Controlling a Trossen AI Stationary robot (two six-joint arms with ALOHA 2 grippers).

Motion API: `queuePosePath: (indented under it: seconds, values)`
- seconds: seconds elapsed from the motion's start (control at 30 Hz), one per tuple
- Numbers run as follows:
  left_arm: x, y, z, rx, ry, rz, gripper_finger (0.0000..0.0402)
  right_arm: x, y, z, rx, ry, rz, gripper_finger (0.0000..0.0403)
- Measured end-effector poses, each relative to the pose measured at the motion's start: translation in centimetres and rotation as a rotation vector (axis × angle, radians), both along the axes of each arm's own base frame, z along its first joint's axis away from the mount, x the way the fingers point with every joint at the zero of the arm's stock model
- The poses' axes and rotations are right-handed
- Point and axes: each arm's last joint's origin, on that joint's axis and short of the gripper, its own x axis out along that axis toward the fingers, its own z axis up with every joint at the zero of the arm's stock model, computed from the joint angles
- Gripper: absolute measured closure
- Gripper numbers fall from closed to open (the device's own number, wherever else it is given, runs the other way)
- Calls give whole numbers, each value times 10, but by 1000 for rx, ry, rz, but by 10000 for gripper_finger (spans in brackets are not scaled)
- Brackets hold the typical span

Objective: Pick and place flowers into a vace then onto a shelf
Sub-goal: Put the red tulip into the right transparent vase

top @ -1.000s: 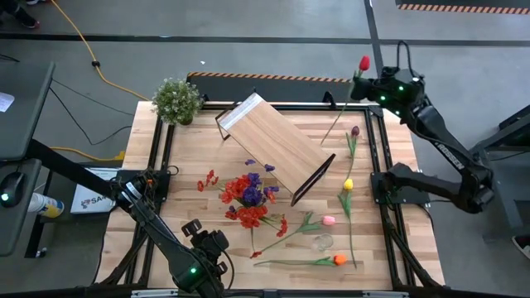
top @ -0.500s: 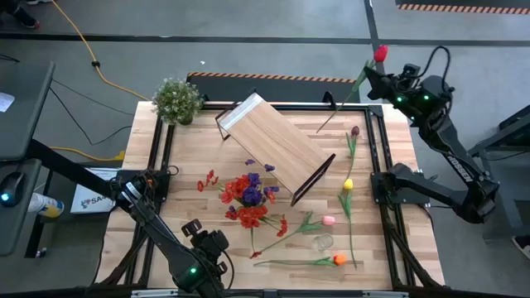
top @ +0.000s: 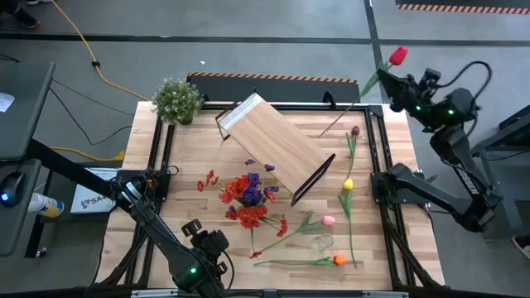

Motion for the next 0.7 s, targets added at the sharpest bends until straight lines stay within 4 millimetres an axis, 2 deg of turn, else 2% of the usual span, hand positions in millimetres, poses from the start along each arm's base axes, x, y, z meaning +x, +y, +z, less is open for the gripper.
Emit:
queuePosePath:
  seconds: [0.4,0.7]
  values:
    - [0,0,0,0,0,0,257,-14,30,8,-87,-44,231,398]
    - [0,0,0,1,-1,0,257,-18,43,8,-111,-6,399,400]
